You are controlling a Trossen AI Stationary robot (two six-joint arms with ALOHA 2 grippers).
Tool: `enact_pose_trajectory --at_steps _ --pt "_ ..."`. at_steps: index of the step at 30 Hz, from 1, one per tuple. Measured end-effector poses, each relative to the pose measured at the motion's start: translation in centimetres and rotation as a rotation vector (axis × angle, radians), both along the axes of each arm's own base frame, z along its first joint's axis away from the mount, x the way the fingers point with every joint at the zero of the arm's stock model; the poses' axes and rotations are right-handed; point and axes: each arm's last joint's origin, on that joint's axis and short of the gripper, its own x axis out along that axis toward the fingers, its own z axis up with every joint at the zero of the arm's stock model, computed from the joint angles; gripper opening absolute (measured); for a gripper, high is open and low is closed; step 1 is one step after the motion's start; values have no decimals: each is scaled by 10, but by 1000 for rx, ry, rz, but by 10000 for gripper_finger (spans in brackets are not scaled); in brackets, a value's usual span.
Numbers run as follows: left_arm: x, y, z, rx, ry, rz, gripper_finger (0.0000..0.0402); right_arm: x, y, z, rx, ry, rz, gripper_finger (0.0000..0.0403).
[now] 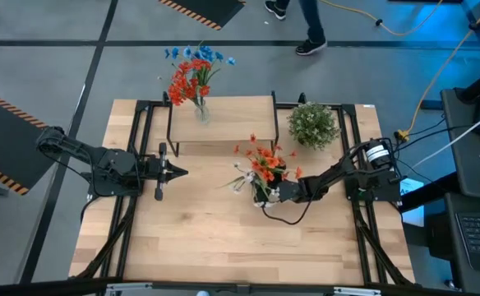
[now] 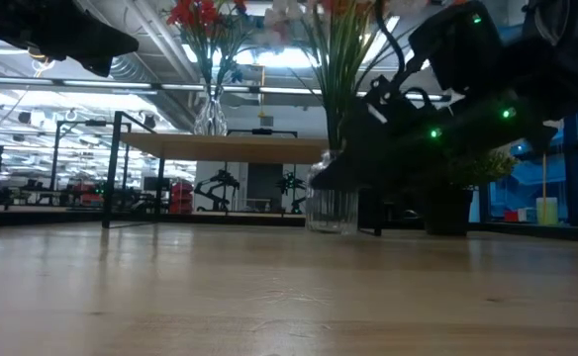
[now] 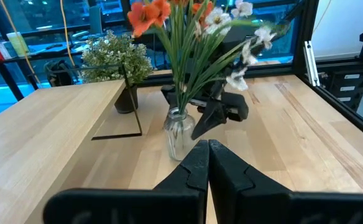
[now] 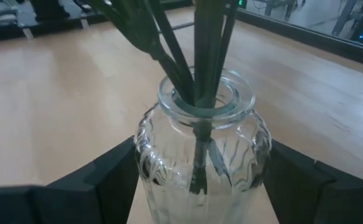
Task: Pick and place flowers into a vace then onto a shelf
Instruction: Put the transparent vase on the shelf
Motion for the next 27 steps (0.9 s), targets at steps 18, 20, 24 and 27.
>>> enact_pose_trajectory --at_steps 18,20,24,27 --pt "0 0 0 0 1 0 3 -14 23 62 -10 -80 100 283" --pt "0 0 0 0 1 0 3 -13 26 69 -16 -58 110 283" --pt "0 0 0 0 2 0 3 -7 30 88 -33 -4 125 283" --pt "0 0 0 1 3 0 3 -3 31 102 -41 15 149 283"
